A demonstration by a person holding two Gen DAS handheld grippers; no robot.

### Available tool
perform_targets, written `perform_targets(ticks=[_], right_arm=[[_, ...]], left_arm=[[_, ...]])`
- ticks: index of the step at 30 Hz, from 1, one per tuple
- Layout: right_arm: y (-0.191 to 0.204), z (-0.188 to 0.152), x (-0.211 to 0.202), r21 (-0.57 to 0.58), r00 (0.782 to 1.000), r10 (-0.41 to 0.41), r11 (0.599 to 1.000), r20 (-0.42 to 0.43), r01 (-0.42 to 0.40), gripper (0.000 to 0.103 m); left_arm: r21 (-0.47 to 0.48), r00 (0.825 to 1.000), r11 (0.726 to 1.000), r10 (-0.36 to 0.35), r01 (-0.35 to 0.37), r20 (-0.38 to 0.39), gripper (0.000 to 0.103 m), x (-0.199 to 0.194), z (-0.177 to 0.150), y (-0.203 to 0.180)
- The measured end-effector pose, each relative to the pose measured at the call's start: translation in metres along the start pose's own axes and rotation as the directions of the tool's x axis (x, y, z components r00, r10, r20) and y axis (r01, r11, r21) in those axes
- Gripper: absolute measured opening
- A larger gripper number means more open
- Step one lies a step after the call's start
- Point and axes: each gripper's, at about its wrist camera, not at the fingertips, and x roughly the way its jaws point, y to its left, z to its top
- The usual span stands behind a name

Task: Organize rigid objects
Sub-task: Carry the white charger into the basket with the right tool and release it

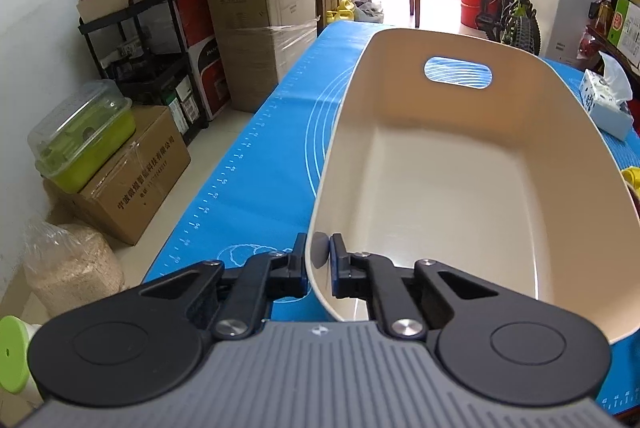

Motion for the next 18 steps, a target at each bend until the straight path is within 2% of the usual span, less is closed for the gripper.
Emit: perform_targets(ticks=[6, 12, 18], right_arm=[[-0.003, -0.003, -0.003, 0.023, 1.000, 0.019, 1.000, 0.003, -0.019, 0.056], [-0.009, -0.004, -0.009, 0.052, 1.000, -0.003, 0.999, 0.002, 0.003, 0.055], [-0.018, -0.001, -0.029, 0.098, 0.998, -0.012, 0.995, 0.069, 0.005, 0.055]], left_arm=[[-0.005, 1.000, 1.000, 0.002, -0.001, 0.003, 0.012, 0.000, 0.000, 0.001], [-0.021, 1.000, 1.000, -0.009, 0.009, 0.006, 0.011, 0.001, -0.001, 0.002], [-0.029, 1.000, 0.999, -0.013, 0.014, 0.007, 0.011, 0.002, -0.002, 0.001]])
